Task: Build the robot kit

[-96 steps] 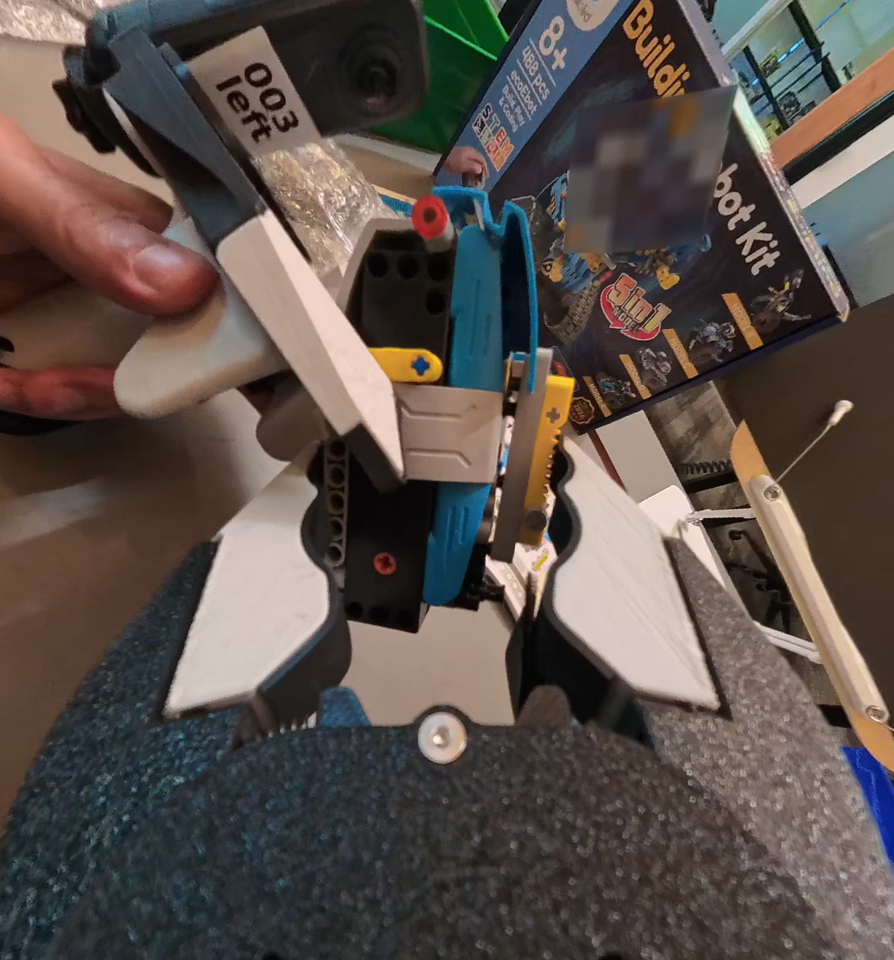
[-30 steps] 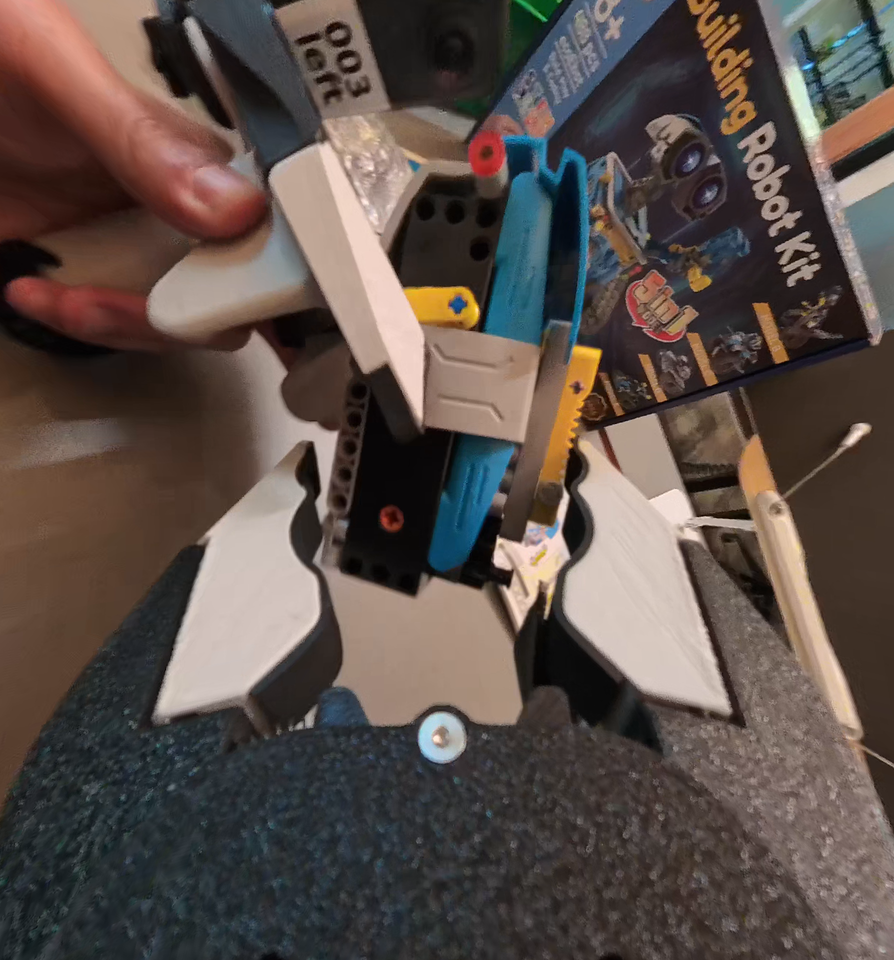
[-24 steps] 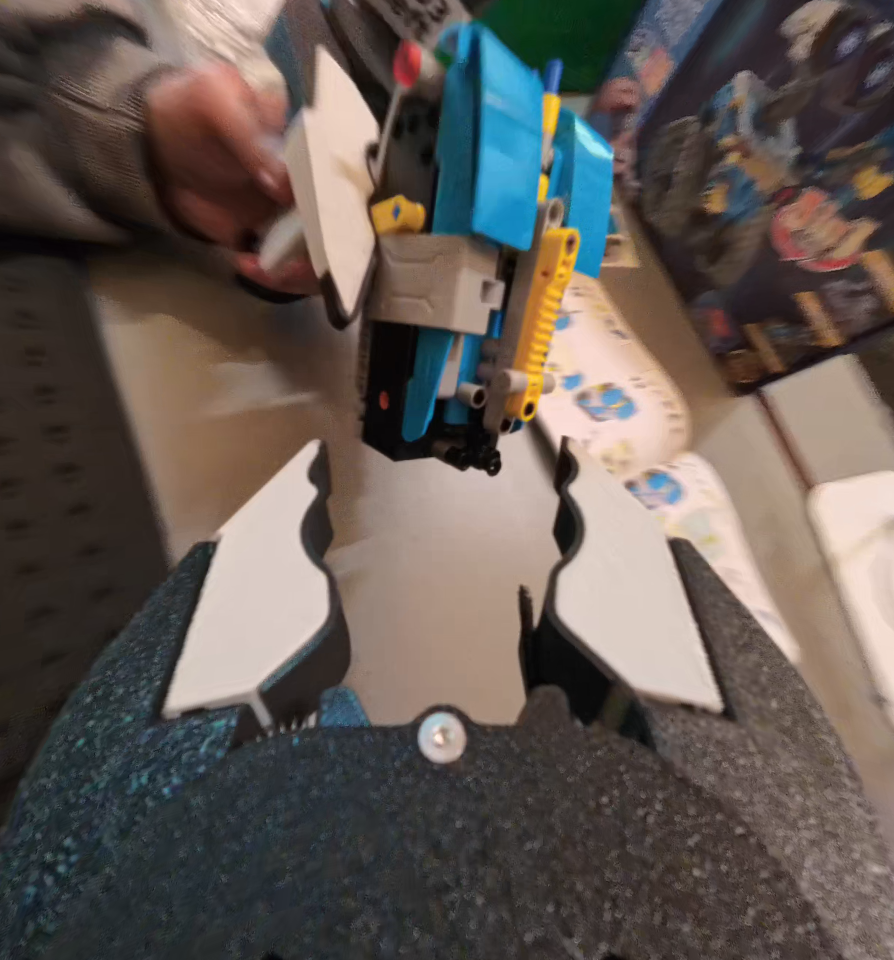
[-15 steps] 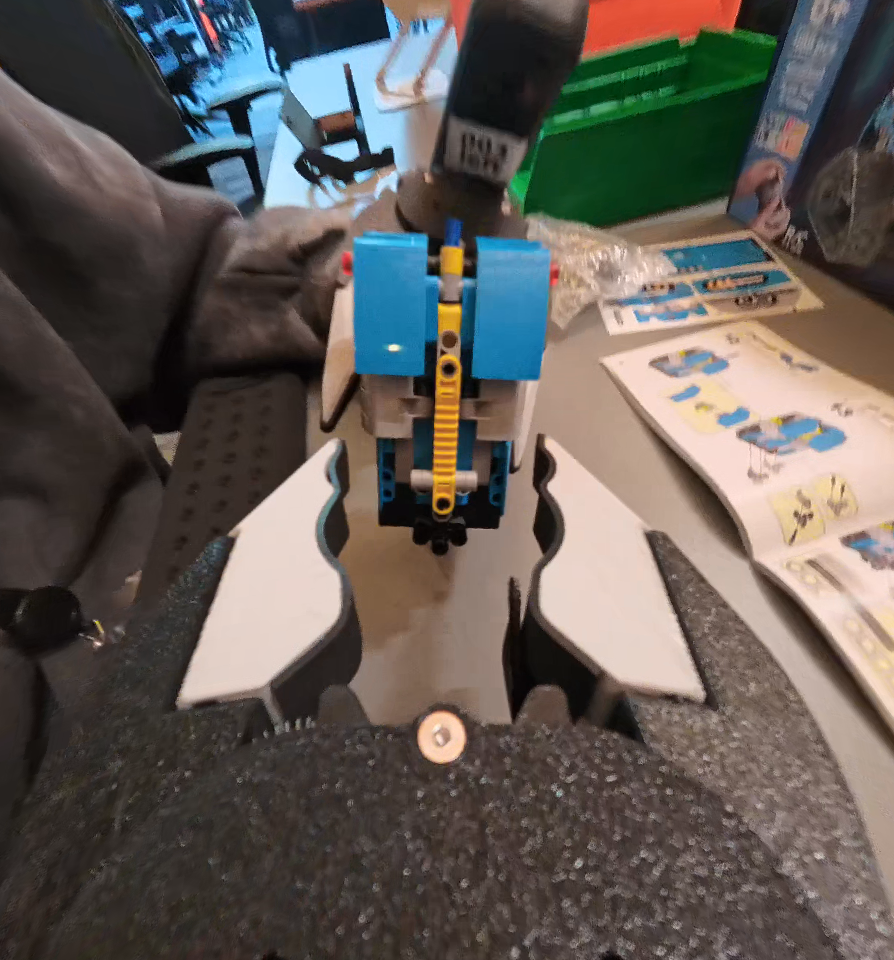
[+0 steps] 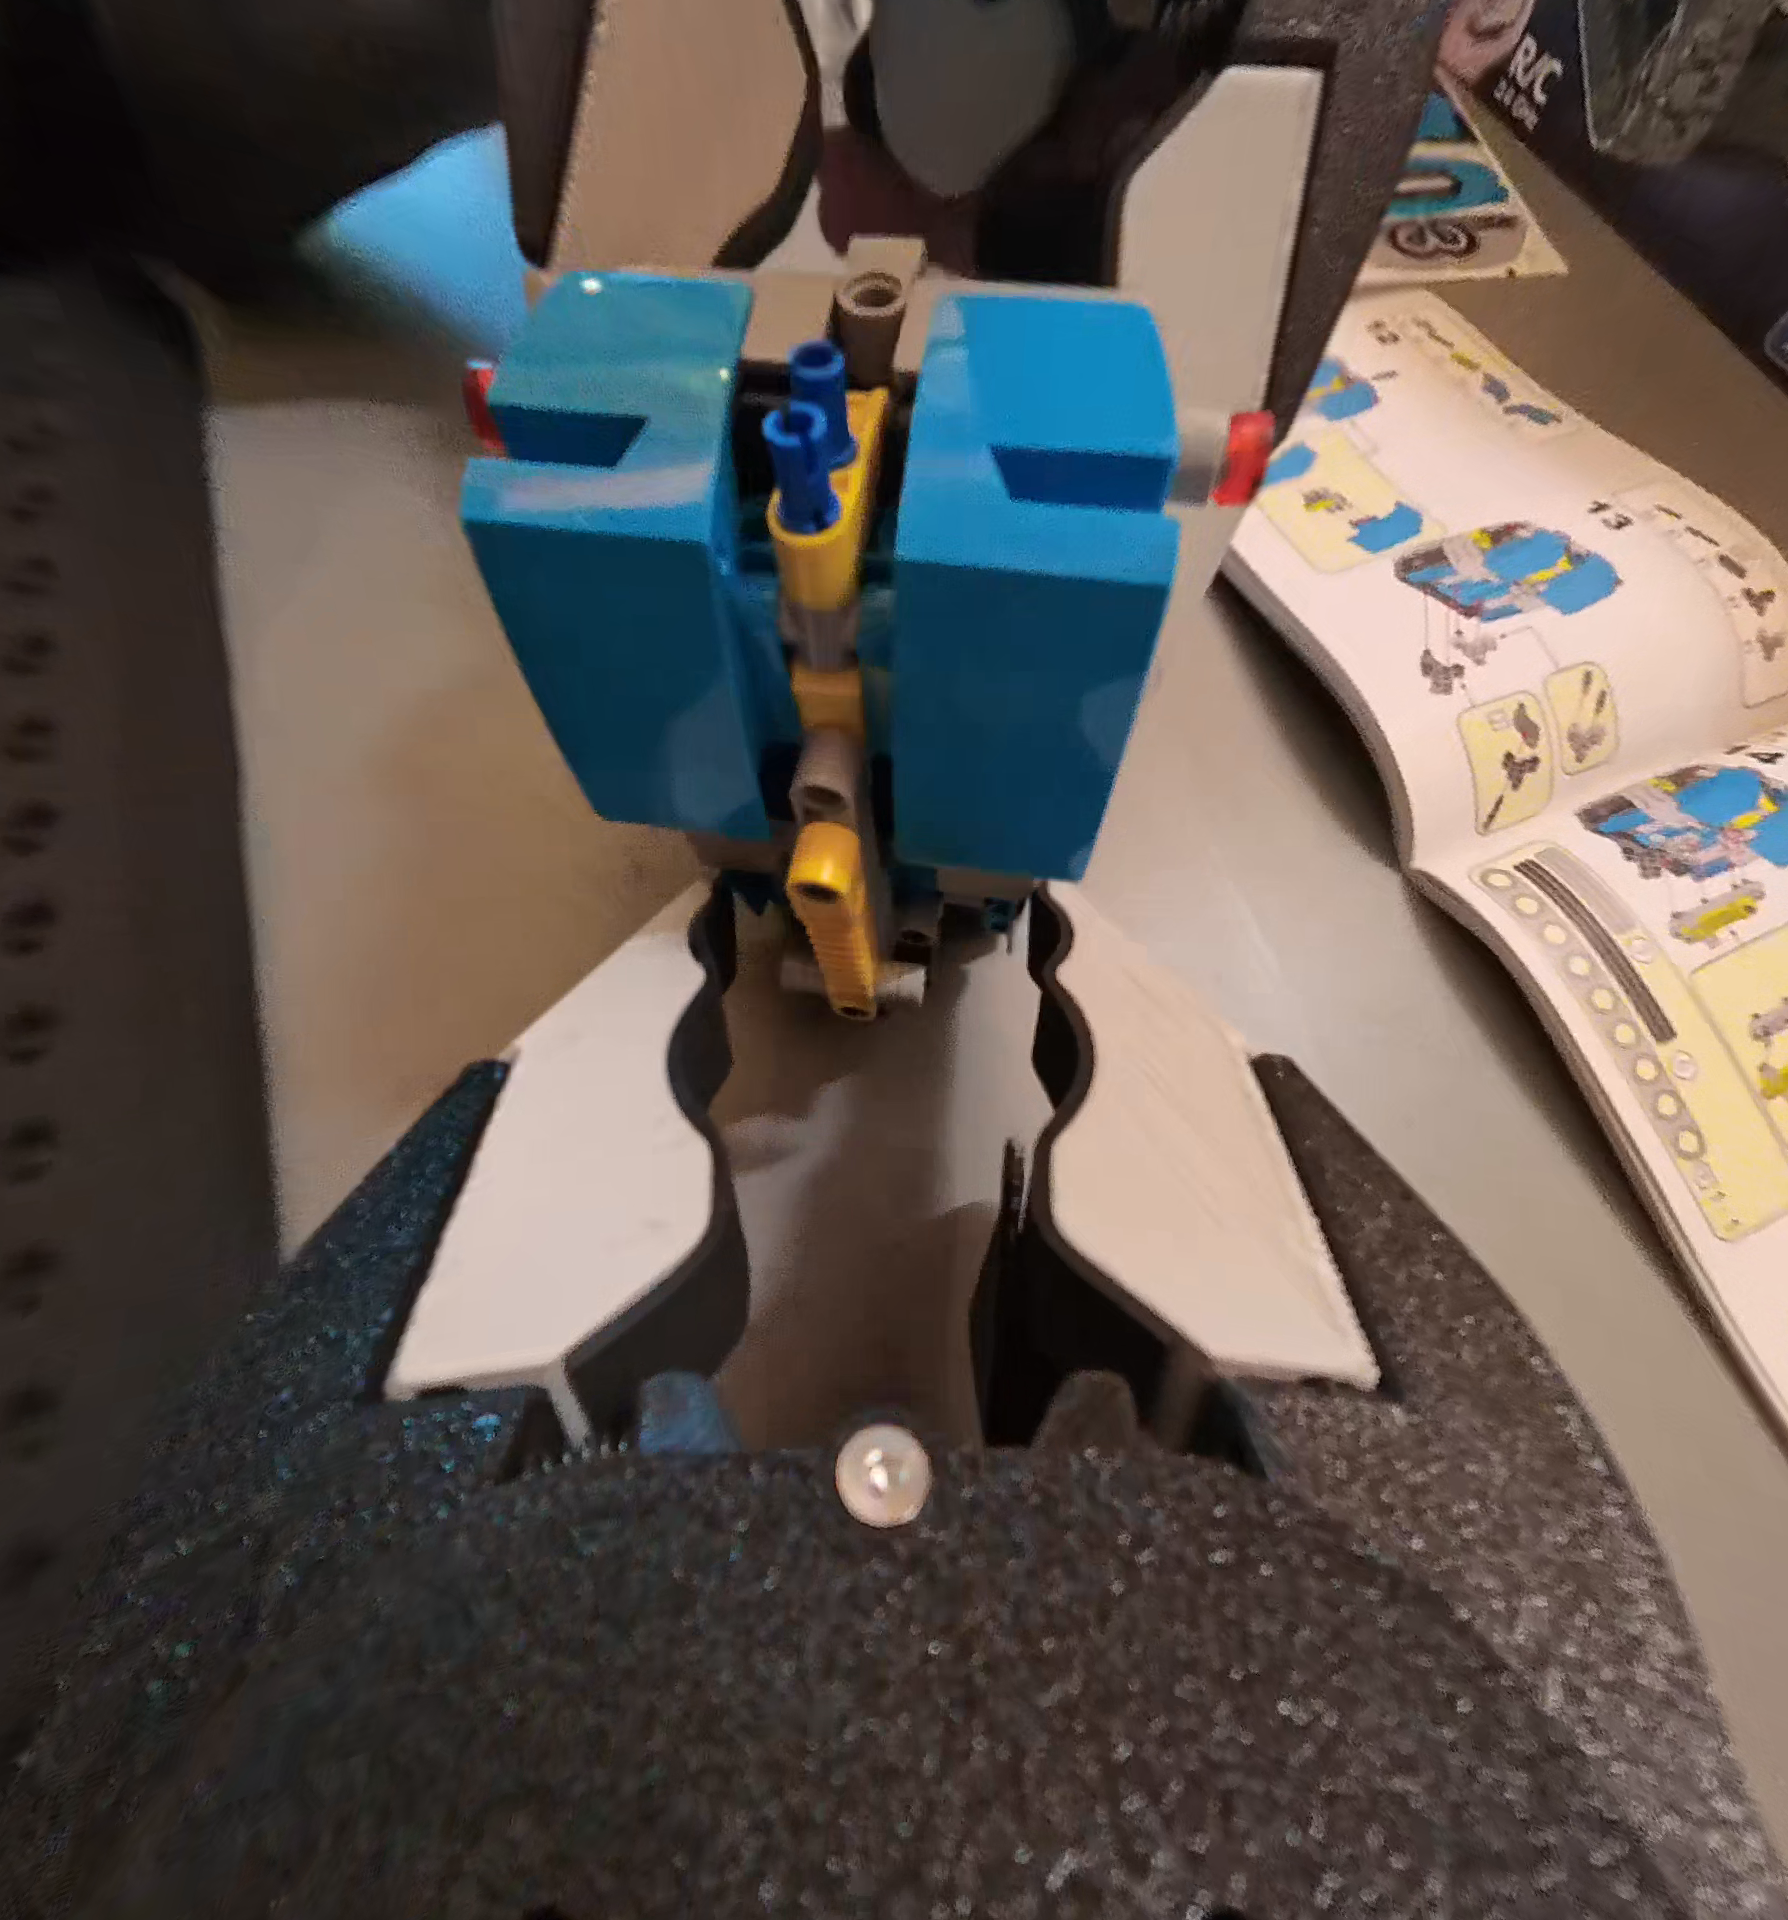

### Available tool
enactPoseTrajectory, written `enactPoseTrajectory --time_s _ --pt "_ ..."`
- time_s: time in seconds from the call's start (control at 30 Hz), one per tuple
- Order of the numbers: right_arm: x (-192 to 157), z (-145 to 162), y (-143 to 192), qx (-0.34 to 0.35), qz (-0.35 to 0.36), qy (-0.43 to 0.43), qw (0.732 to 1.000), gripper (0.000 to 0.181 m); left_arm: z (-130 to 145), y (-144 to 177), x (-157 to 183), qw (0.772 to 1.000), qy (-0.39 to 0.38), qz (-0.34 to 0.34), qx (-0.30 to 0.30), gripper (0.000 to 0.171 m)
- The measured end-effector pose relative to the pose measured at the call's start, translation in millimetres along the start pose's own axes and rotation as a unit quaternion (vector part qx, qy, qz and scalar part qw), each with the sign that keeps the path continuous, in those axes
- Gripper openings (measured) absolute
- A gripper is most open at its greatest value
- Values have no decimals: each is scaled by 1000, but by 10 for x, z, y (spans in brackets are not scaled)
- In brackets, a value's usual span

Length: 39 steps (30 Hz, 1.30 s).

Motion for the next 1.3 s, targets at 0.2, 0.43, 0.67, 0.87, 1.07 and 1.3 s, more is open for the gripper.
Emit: enactPoseTrajectory --time_s 0.2,0.43,0.67,0.87,1.07,1.3 --pt "34 -5 -54 -7 9 -33 999 57 57 12 -116 999 17 49 10 85" --pt "49 9 -78 -10 10 -33 999 56 107 28 -163 995 54 75 28 92" --pt "47 8 -39 6 4 -61 998 69 228 140 -104 996 69 8 50 98" --pt "11 124 271 10 -44 -127 991 89 424 460 55 978 115 -111 131 97" --pt "394 238 915 60 81 -152 983 92 740 855 70 881 179 -272 344 93" --pt "1129 473 1063 116 207 -285 929 87 859 998 -83 825 219 -320 410 82"
Point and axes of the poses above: each gripper's, where its closed fingertips meet, y back along the fingers, z out of its underside, x = y × z across the jaws, the point moved 8 cm from there along y, back along the fingers, and after that the axes turned 6 degrees about -z, right-handed, at the moved point
